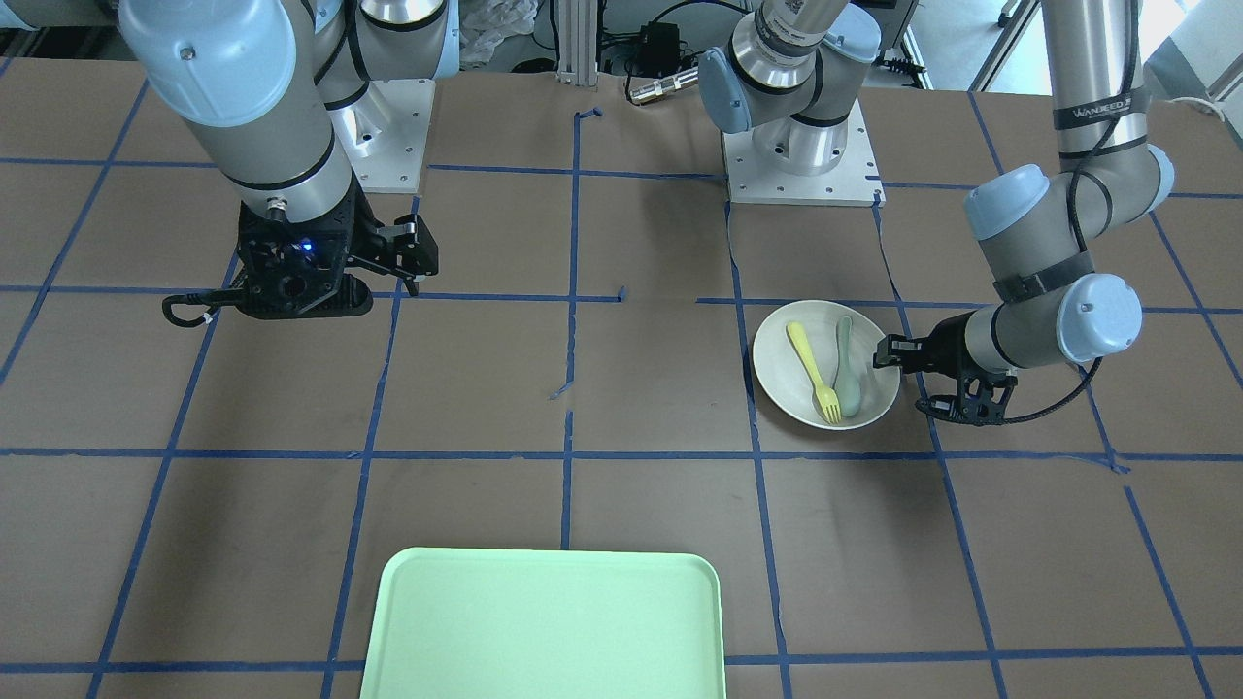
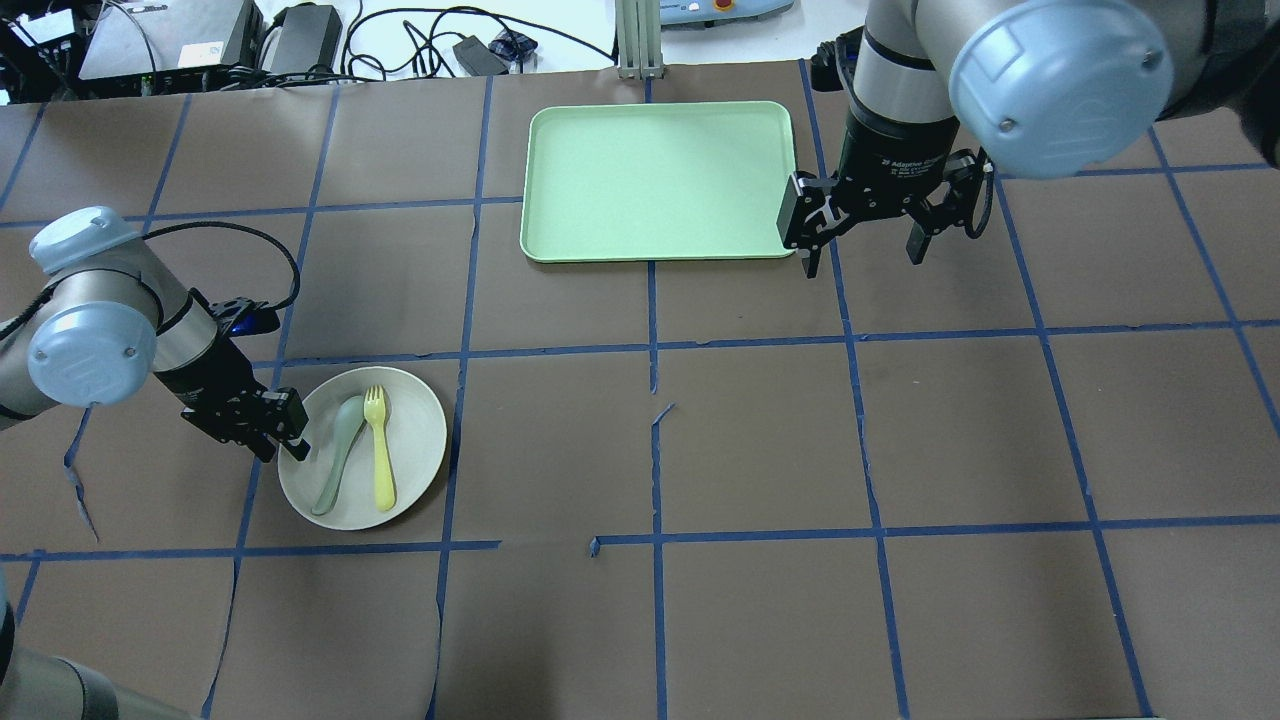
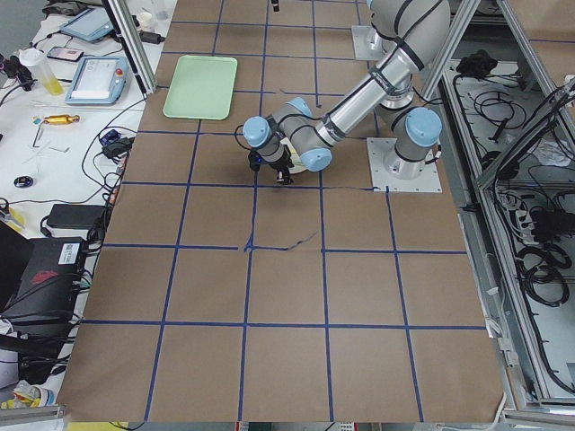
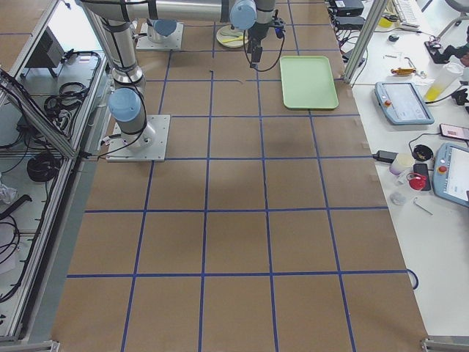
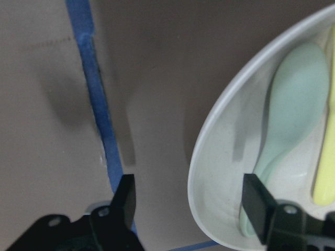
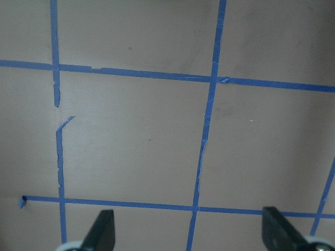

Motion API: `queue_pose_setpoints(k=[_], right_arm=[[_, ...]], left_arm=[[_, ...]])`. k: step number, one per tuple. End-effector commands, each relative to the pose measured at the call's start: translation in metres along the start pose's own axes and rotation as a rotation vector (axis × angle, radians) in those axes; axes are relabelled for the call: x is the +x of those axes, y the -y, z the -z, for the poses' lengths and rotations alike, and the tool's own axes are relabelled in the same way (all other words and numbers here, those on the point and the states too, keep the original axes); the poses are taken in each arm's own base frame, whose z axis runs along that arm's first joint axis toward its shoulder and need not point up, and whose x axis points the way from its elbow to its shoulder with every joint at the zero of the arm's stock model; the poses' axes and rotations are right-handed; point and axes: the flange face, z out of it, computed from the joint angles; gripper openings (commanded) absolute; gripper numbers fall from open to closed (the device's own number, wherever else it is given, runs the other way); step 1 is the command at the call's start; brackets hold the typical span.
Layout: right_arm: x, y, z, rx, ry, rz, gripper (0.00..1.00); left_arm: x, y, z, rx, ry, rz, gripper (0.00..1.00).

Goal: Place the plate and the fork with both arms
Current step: 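Move the left gripper down to the rim of the white plate, then grip the white plate rim with the left gripper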

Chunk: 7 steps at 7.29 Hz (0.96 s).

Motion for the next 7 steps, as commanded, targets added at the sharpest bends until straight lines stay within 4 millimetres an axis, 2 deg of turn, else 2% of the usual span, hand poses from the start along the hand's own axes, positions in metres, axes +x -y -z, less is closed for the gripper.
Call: queue_pose_setpoints(k=[1, 2, 3, 4, 7], right_arm=[[0.0, 0.0, 0.0, 0.0, 0.0, 0.001, 1.0], [0.0, 0.0, 0.0, 0.0, 0.0, 0.001, 1.0], [0.0, 0.0, 0.0, 0.0, 0.0, 0.001, 1.0], [0.0, 0.0, 0.001, 0.002, 0.0, 0.0, 1.0], [0.0, 0.001, 0.001, 0.005, -0.002, 0.007, 1.0]], left_arm=[[-0.001, 0.004, 0.0, 0.011, 0.003, -0.002, 0.0], [0.0, 0.006, 0.002, 0.019, 0.009, -0.009, 0.0], [-0.002, 0.01, 0.019, 0.05, 0.027, -0.014, 0.0], [-0.003, 0.016, 0.048, 0.083, 0.052, -0.015, 0.0], [0.003, 0.03, 0.099, 0.112, -0.007, -0.017, 0.0]])
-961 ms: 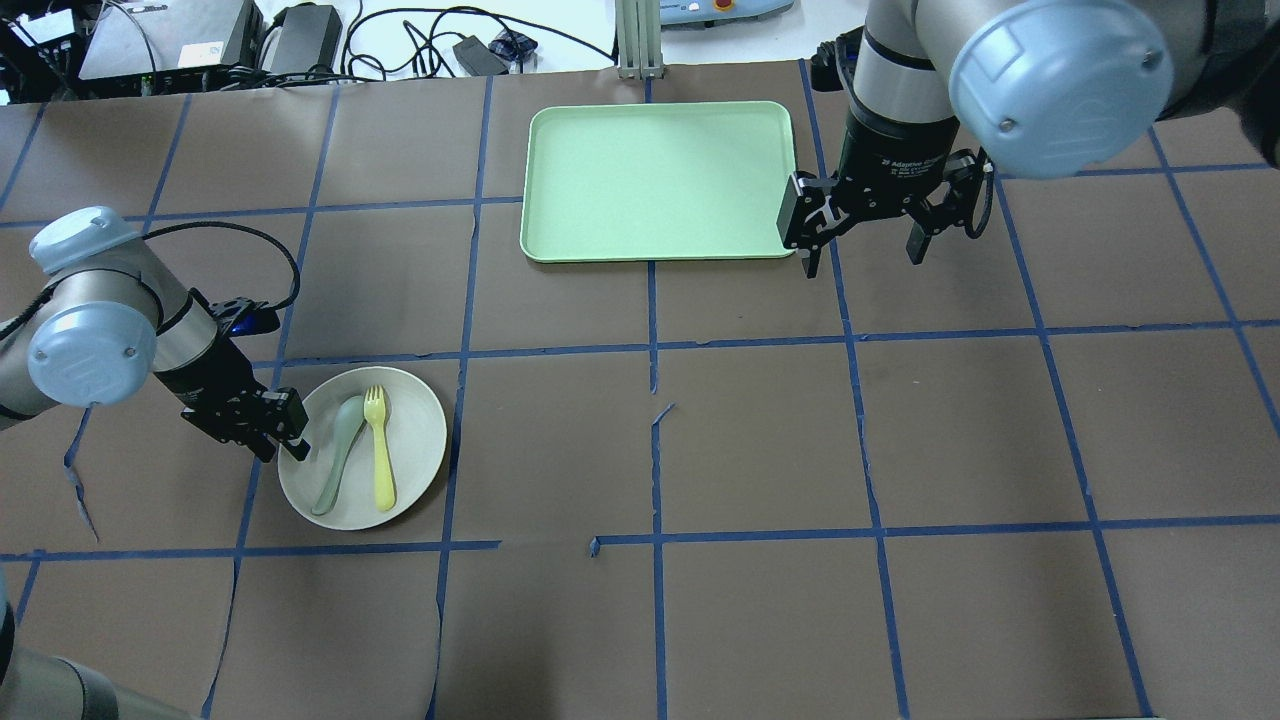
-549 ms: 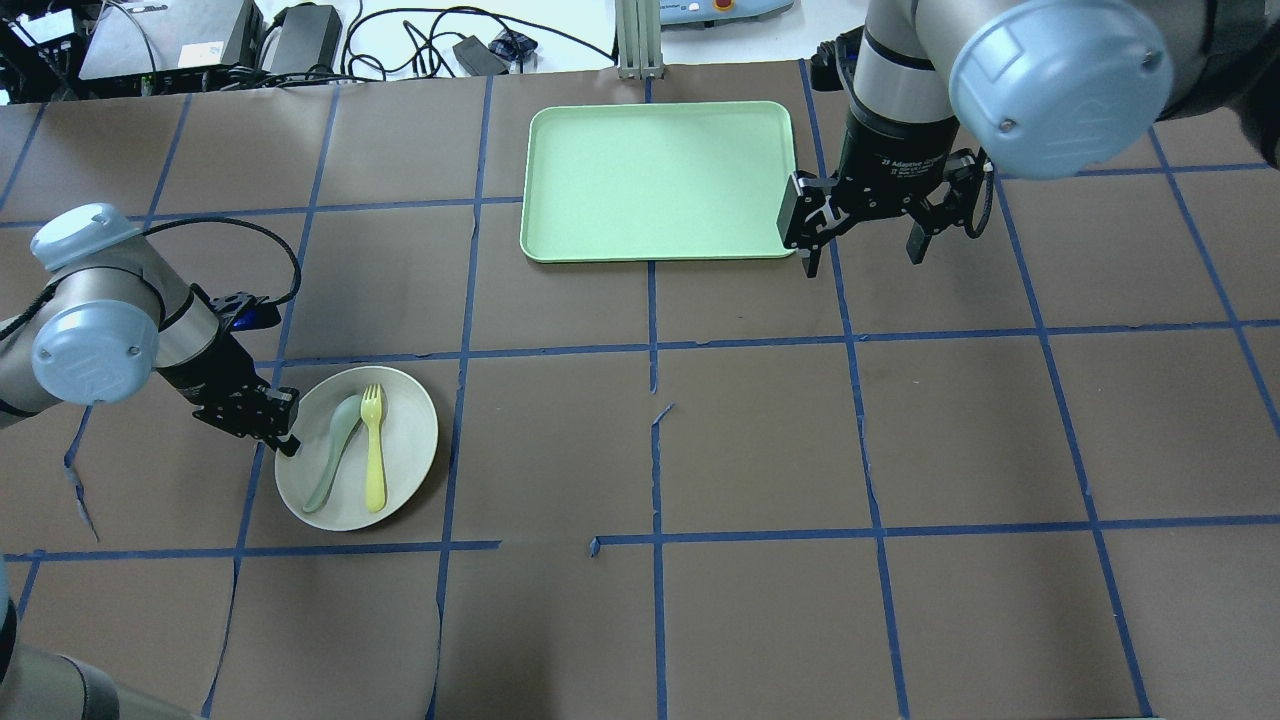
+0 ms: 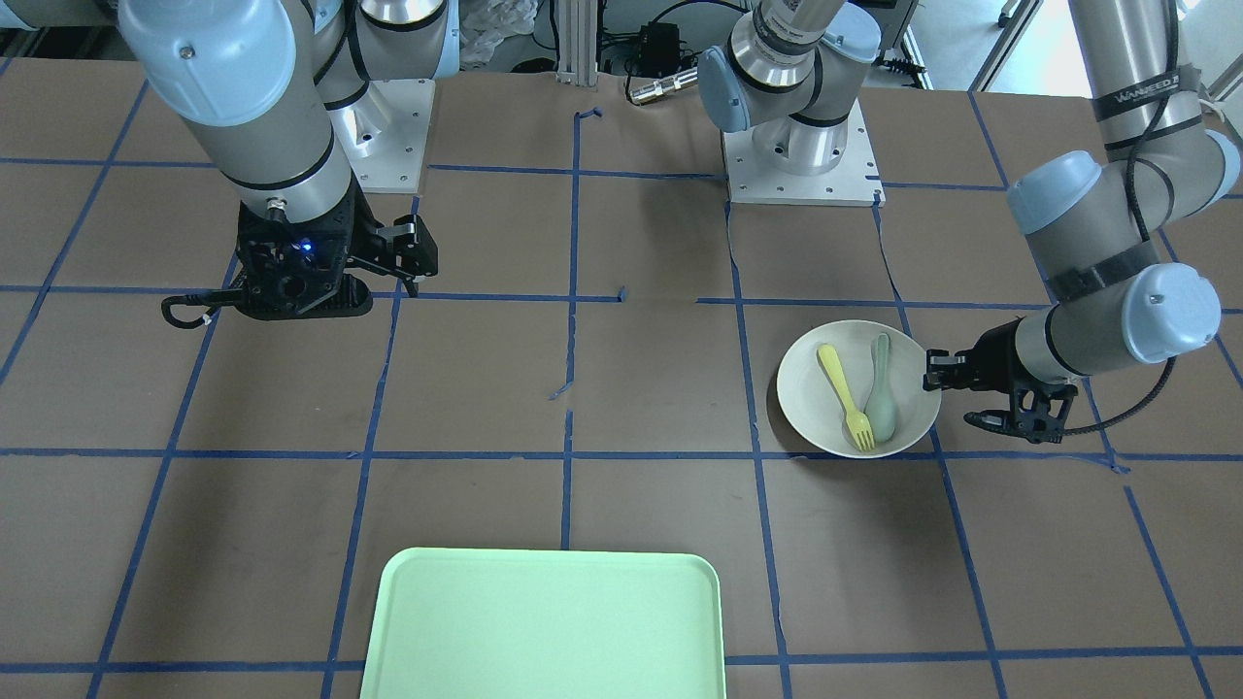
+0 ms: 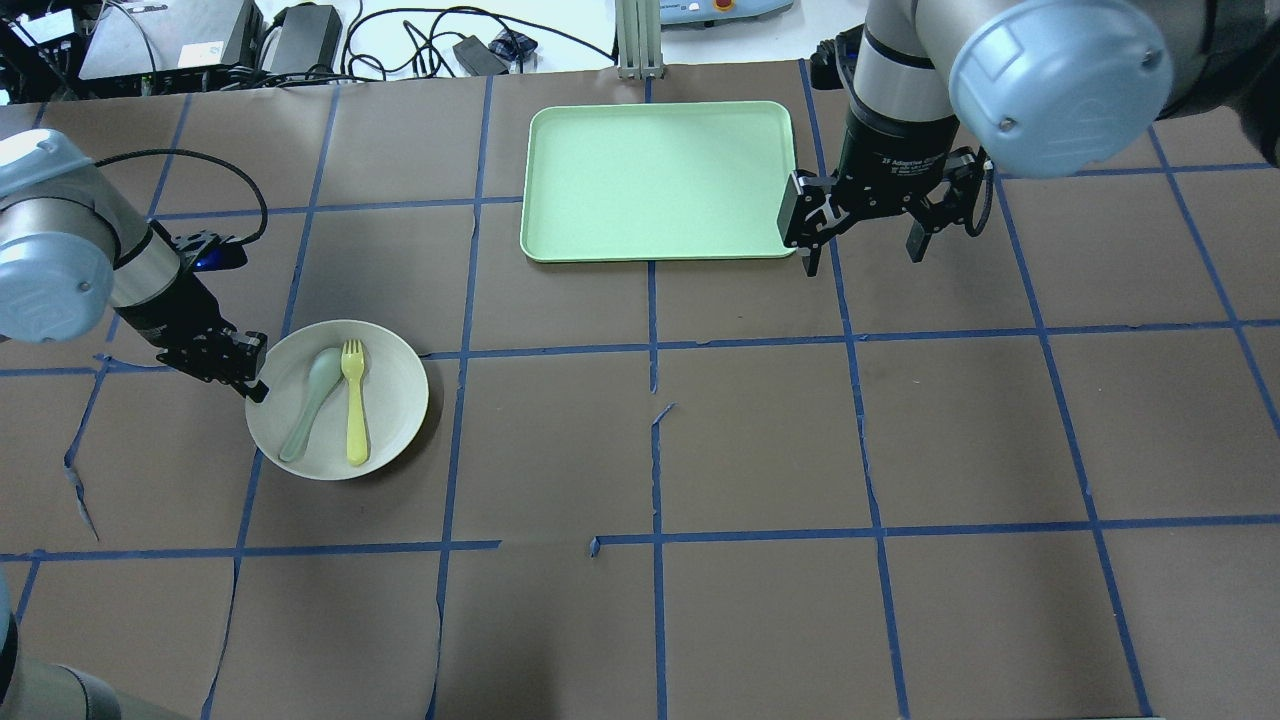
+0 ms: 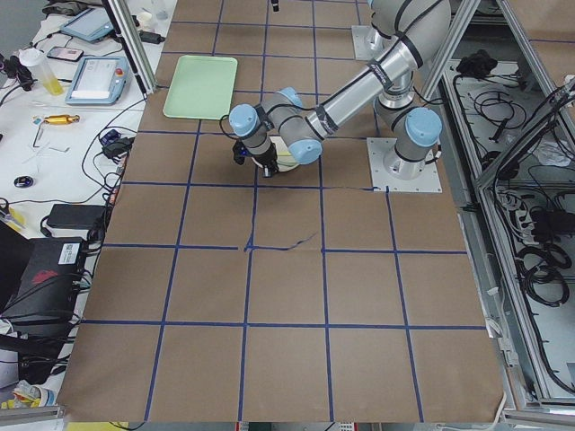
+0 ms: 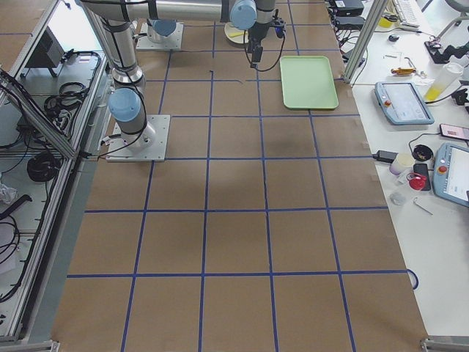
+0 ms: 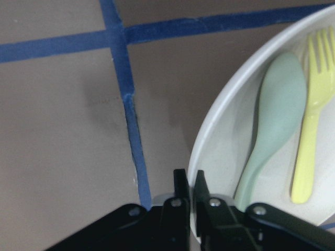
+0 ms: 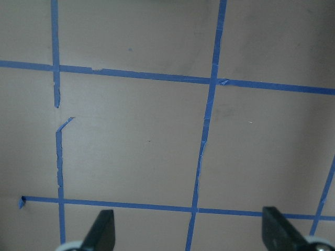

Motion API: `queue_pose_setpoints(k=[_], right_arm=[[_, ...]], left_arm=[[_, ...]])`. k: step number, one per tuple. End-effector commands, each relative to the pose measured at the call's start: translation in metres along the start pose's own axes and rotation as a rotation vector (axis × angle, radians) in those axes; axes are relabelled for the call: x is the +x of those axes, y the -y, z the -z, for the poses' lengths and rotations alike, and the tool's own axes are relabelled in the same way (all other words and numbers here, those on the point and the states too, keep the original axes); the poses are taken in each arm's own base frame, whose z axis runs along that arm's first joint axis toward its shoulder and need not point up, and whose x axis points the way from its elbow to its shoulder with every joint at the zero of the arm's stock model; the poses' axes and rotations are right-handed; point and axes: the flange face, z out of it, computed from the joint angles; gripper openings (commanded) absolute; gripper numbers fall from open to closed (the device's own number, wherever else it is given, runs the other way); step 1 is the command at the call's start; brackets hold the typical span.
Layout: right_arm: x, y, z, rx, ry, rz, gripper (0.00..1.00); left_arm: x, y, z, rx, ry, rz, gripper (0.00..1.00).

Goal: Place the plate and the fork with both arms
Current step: 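Grip the white plate rim with the left gripper, then slide the white plate with the left gripper onto the green tray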

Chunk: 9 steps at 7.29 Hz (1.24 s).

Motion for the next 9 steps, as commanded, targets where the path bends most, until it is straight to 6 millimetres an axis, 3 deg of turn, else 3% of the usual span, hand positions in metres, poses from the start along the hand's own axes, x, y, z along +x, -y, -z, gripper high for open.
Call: queue_pose_setpoints(k=[1, 2, 4, 7, 9], right_arm=[[0.0, 0.0, 0.0, 0.001, -0.001, -0.003, 1.0], [0.0, 0.0, 0.0, 0.001, -0.004, 0.002, 1.0], [0.001, 0.0, -0.001, -0.001, -0.01, 0.006, 1.0], [0.001, 0.0, -0.001, -0.002, -0.005, -0.007, 1.0], [0.001, 0.0, -0.001, -0.002, -0.003, -0.007, 1.0]], left_arm=[[0.013, 0.016, 0.028, 0.05, -0.072, 0.008, 0.0], [0.035, 0.032, 0.035, 0.08, -0.107, 0.053, 0.0], [0.104, 0.07, 0.068, 0.146, -0.149, 0.091, 0.0], [0.174, 0.146, 0.067, 0.176, -0.216, 0.123, 0.0], [0.206, 0.203, 0.062, 0.199, -0.233, 0.198, 0.0]])
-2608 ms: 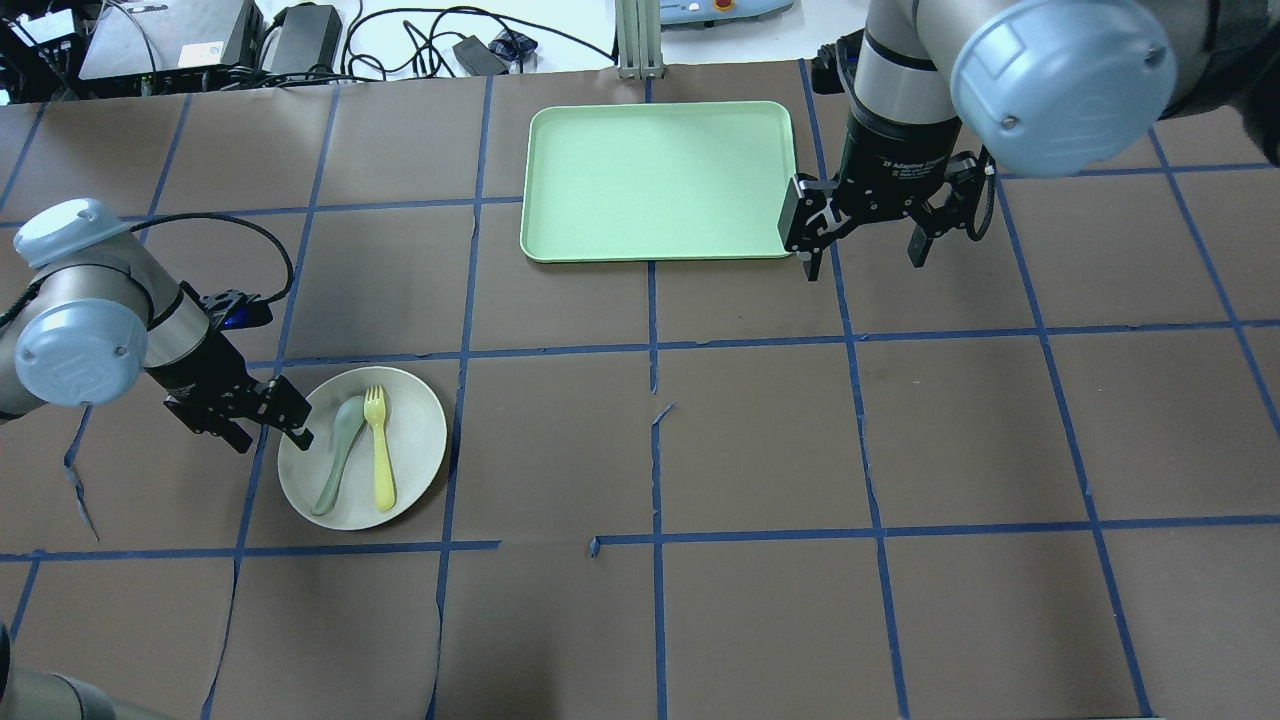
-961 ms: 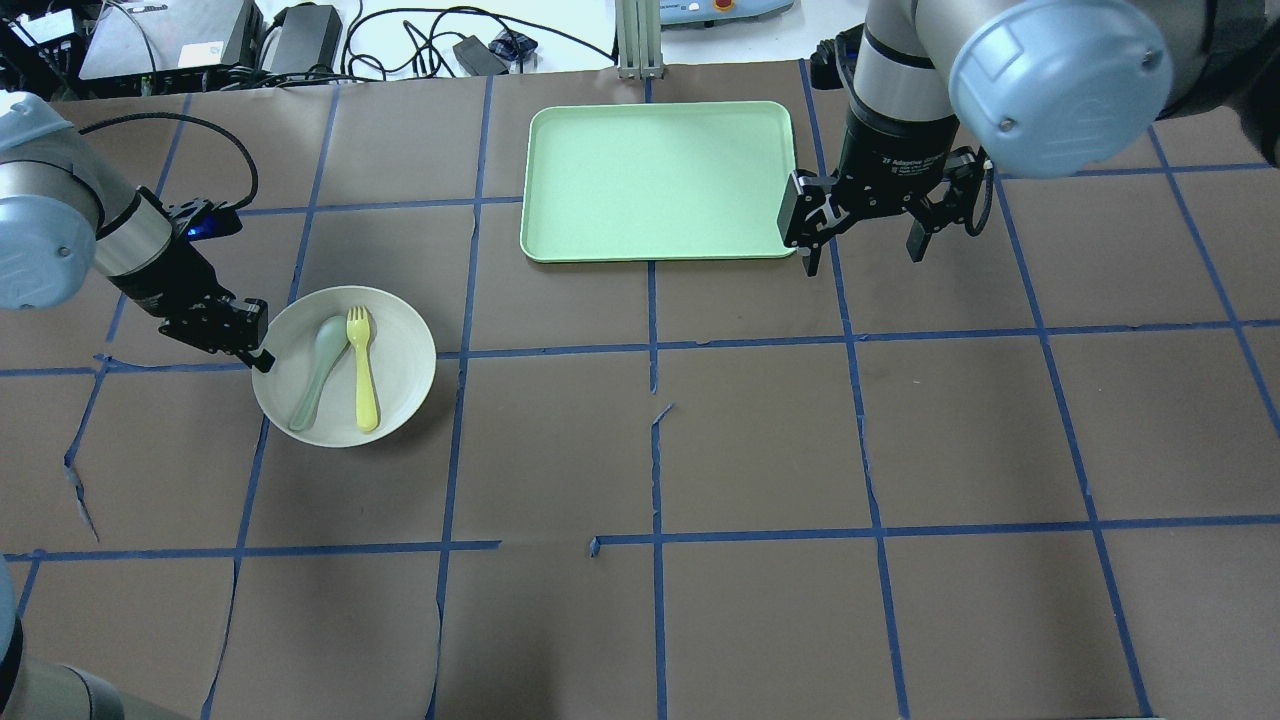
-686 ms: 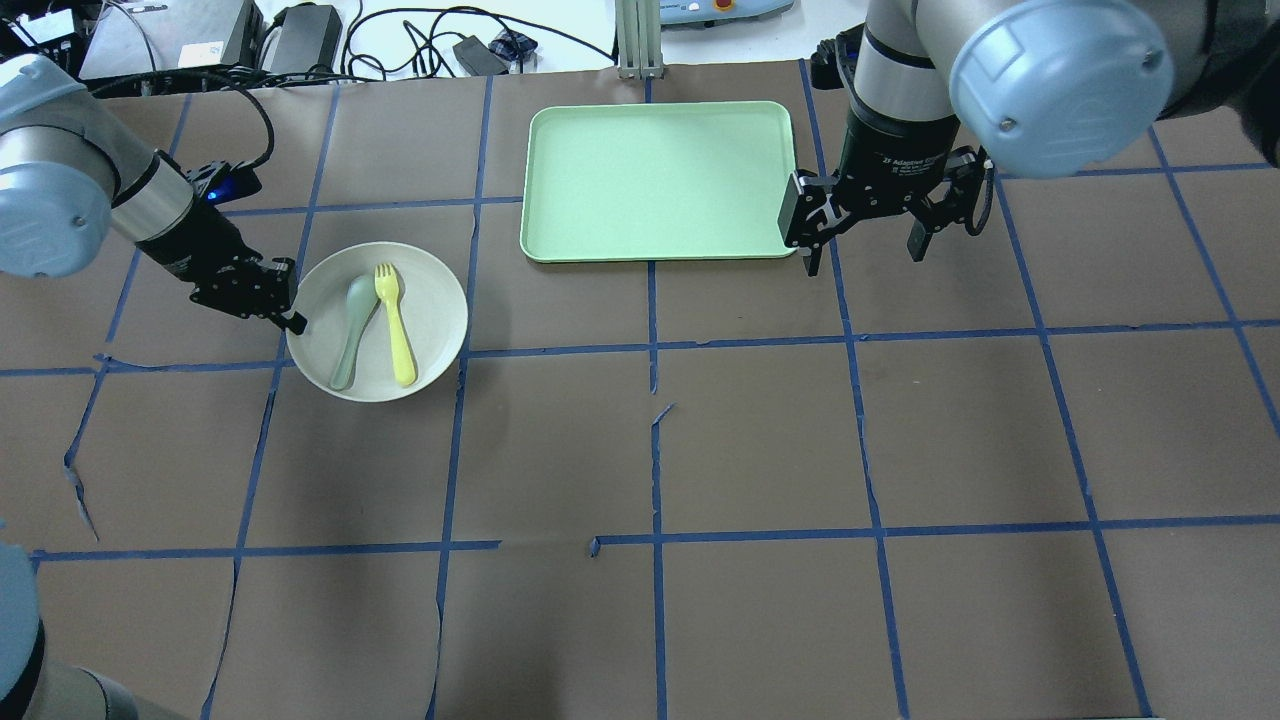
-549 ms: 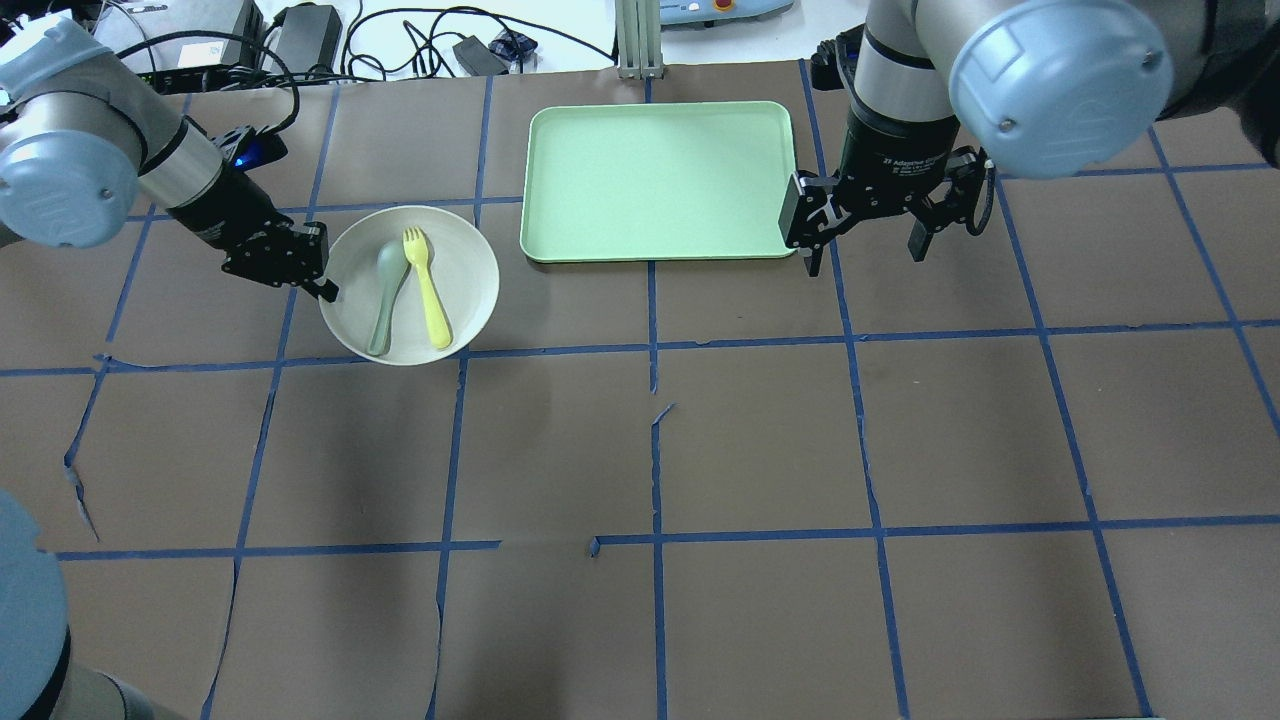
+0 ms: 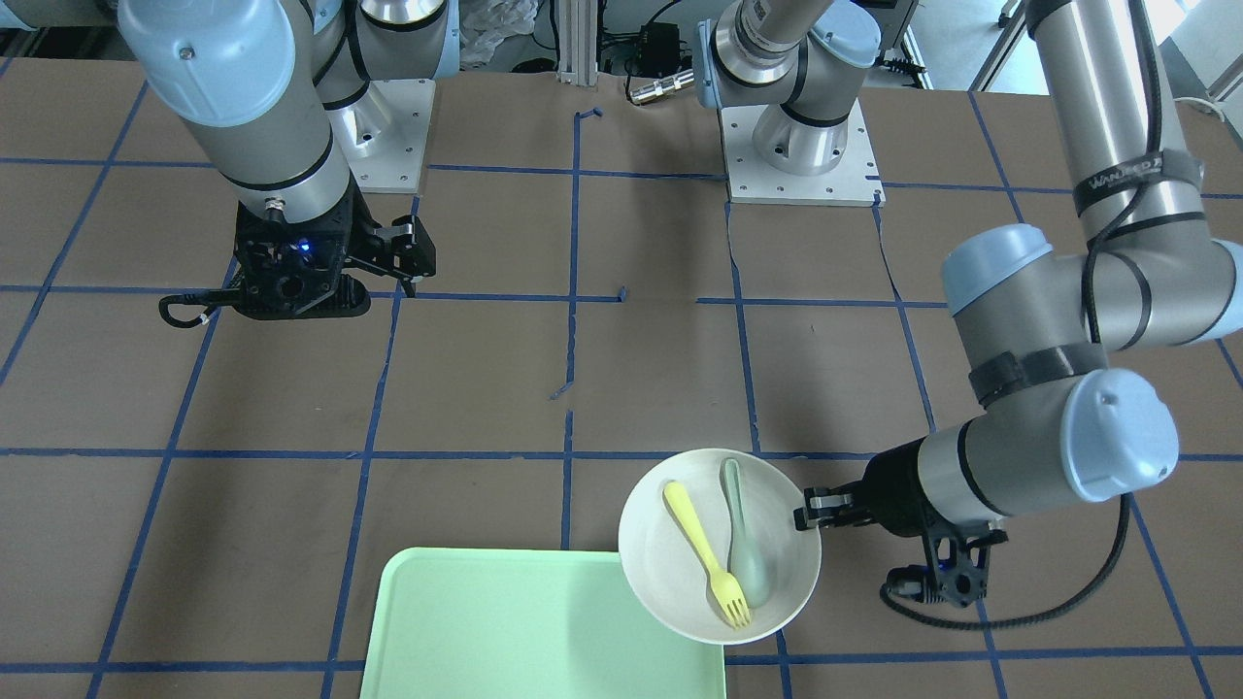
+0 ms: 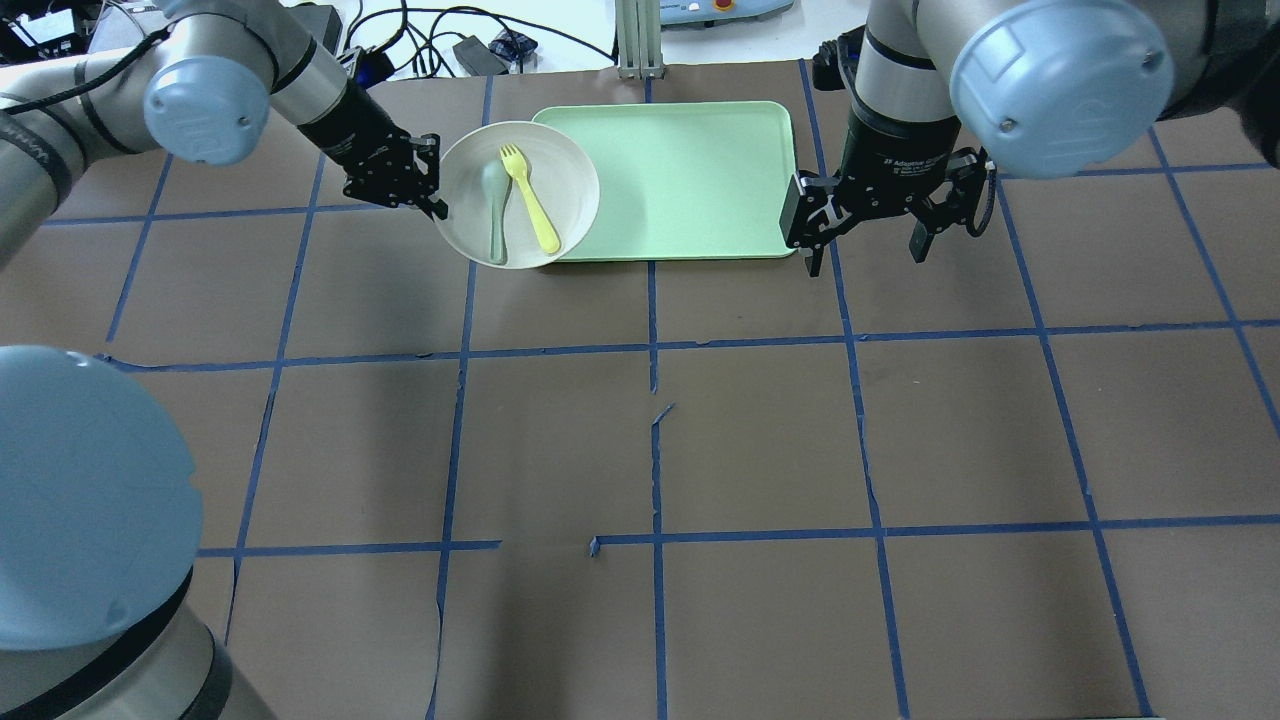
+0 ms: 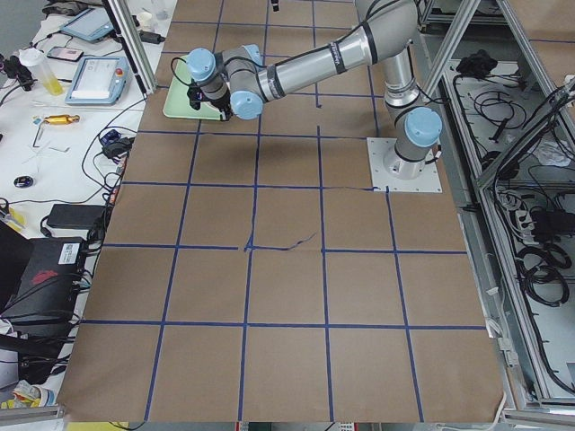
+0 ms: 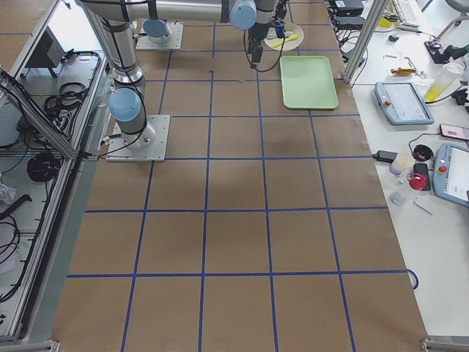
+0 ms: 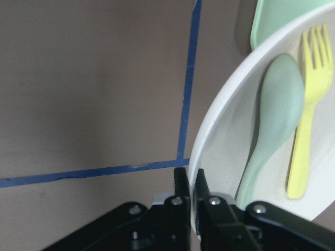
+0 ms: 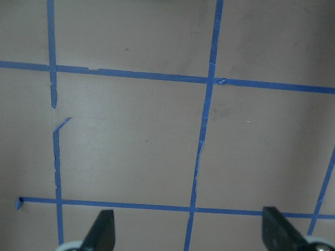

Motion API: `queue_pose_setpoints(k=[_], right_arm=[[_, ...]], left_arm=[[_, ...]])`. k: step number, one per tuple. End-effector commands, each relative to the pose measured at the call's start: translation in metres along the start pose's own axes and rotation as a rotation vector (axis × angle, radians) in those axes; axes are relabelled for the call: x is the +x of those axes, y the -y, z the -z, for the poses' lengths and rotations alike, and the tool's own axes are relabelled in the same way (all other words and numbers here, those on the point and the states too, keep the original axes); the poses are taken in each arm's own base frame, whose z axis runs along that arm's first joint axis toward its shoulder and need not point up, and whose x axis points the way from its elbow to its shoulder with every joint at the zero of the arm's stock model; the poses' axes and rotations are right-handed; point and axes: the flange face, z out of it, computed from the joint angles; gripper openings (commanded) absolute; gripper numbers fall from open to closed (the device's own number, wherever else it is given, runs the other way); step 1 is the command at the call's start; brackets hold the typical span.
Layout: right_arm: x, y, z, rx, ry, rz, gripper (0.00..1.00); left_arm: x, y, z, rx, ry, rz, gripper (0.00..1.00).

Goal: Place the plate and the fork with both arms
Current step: 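Slide the white plate with the left gripper onto the green tray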

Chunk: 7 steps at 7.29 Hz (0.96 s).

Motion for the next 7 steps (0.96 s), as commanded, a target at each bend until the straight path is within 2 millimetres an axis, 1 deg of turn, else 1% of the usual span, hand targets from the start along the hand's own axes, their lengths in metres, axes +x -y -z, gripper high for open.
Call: queue_pose_setpoints(k=[1, 2, 3, 4, 5, 6, 7], right_arm=[[0.0, 0.0, 0.0, 0.0, 0.003, -0.001, 1.0], [-0.001, 0.0, 0.0, -0.002, 0.006, -0.001, 1.0], [-0.001, 0.0, 0.0, -0.002, 0.006, 0.001, 1.0], [-0.001, -0.001, -0.001, -0.003, 0.006, -0.001, 1.0], [-0.002, -0.001, 0.001, 0.0, 0.007, 0.001, 1.0], [-0.005, -0.002, 0.0, -0.002, 0.007, 0.005, 1.0], [-0.005, -0.002, -0.001, -0.003, 0.007, 0.006, 1.0]], left_arm=[[0.04, 0.051, -0.032, 0.041, -0.013, 0.046, 0.0], [0.057, 0.072, -0.044, 0.054, -0.021, 0.059, 0.0], [0.077, 0.083, -0.063, 0.038, -0.09, 0.1, 0.0], [0.082, 0.089, -0.088, 0.035, -0.098, 0.099, 0.0], [0.084, 0.091, -0.103, 0.039, -0.1, 0.096, 0.0], [0.09, 0.089, -0.117, 0.021, -0.096, 0.09, 0.0], [0.091, 0.089, -0.126, 0.01, -0.094, 0.074, 0.0]])
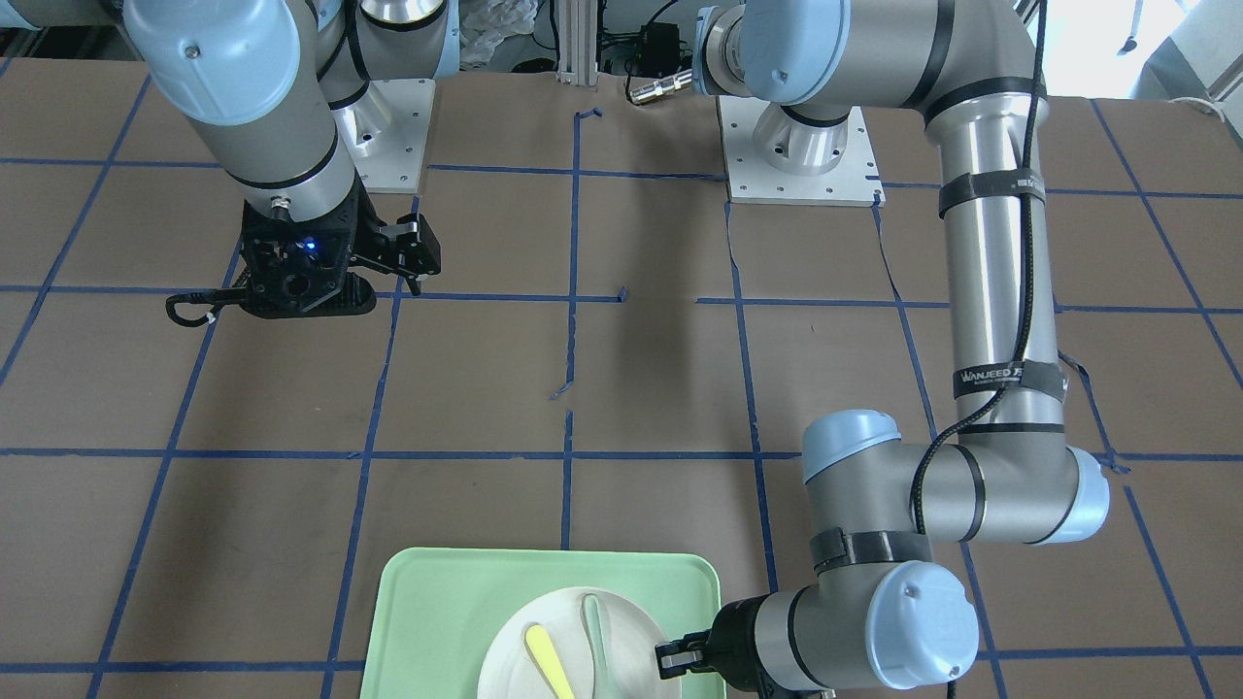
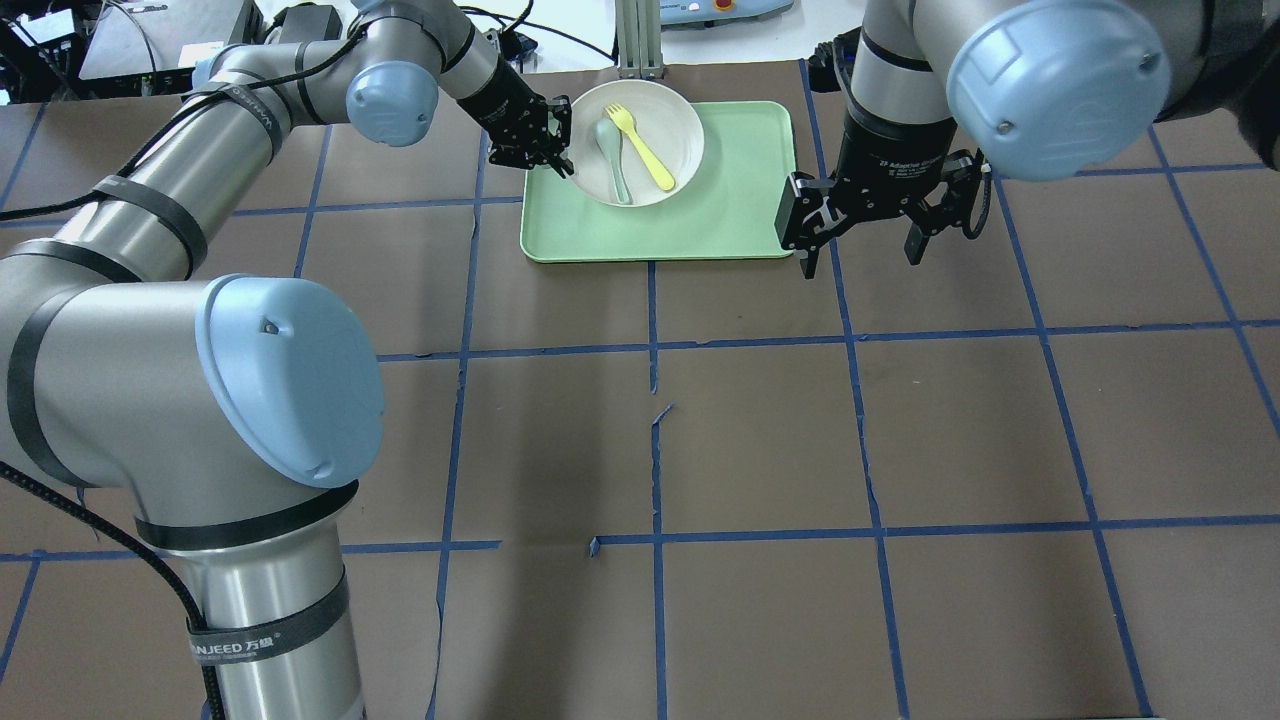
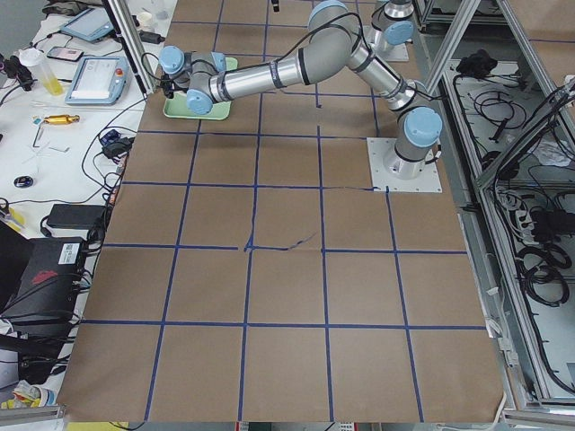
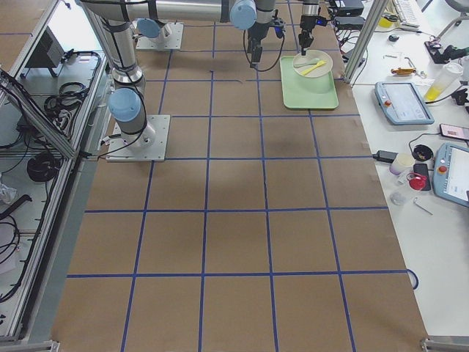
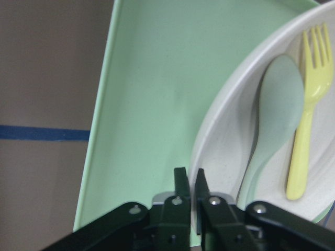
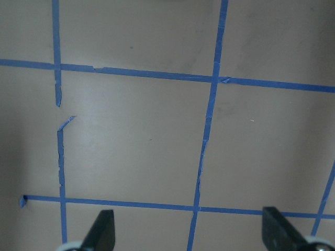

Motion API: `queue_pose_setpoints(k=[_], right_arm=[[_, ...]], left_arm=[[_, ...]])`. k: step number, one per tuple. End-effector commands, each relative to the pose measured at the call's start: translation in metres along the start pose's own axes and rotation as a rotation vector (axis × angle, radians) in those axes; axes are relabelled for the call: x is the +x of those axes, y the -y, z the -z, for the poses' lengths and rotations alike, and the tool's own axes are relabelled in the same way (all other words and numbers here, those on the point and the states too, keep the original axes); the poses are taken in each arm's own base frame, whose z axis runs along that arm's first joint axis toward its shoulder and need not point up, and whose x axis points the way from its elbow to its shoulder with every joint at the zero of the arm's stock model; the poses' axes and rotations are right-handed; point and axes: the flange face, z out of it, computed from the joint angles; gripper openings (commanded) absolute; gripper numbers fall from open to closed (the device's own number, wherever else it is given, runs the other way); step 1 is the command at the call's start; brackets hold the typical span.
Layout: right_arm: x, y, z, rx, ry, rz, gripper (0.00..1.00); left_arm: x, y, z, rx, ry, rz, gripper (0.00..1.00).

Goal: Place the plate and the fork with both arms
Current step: 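Slide the white plate with the left gripper onto the green tray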

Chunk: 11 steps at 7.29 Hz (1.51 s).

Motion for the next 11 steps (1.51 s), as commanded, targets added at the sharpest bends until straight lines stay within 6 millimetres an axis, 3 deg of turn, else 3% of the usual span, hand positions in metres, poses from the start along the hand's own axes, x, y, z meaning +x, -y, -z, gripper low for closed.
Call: queue_pose_setpoints(k=[1, 3, 4, 5, 6, 7, 8, 9, 10, 11], right_arm=[[-0.002, -0.002, -0.007, -0.015, -0.002, 0.003, 1.0], [-0.005, -0.003, -0.01, -0.018, -0.003, 0.008, 1.0], [-0.005, -0.003, -0.01, -0.02, -0.003, 0.008, 1.0], [-0.005, -0.002, -0.01, -0.018, -0.003, 0.008, 1.0], [-0.005, -0.003, -0.009, -0.015, -0.003, 0.008, 1.0], [-0.005, -0.001, -0.006, 0.0, -0.004, 0.027, 1.0], [-0.004, 0.003, -0.001, 0.04, -0.002, 0.033, 1.0], [-0.004, 0.01, 0.0, 0.08, -0.002, 0.03, 1.0], [-0.006, 0.033, -0.009, 0.138, 0.001, 0.019, 1.0], [-0.007, 0.059, -0.029, 0.163, -0.003, 0.049, 1.0]], left_arm=[[0.004, -0.004, -0.024, -0.026, 0.007, -0.013, 0.0], [0.017, -0.012, -0.035, -0.041, 0.01, -0.032, 0.0], [0.018, -0.014, -0.037, -0.044, 0.012, -0.025, 0.13], [0.019, -0.014, -0.034, -0.04, 0.011, -0.025, 0.66], [0.022, -0.014, -0.028, -0.021, 0.008, -0.045, 0.9], [0.029, -0.016, -0.011, 0.015, 0.006, -0.059, 1.0], [0.035, -0.023, 0.012, 0.036, 0.013, -0.053, 1.0], [0.017, -0.028, 0.045, 0.07, 0.105, -0.027, 1.0], [-0.026, -0.035, 0.08, 0.081, 0.199, 0.024, 1.0], [-0.056, -0.048, 0.103, 0.078, 0.211, 0.071, 1.0]])
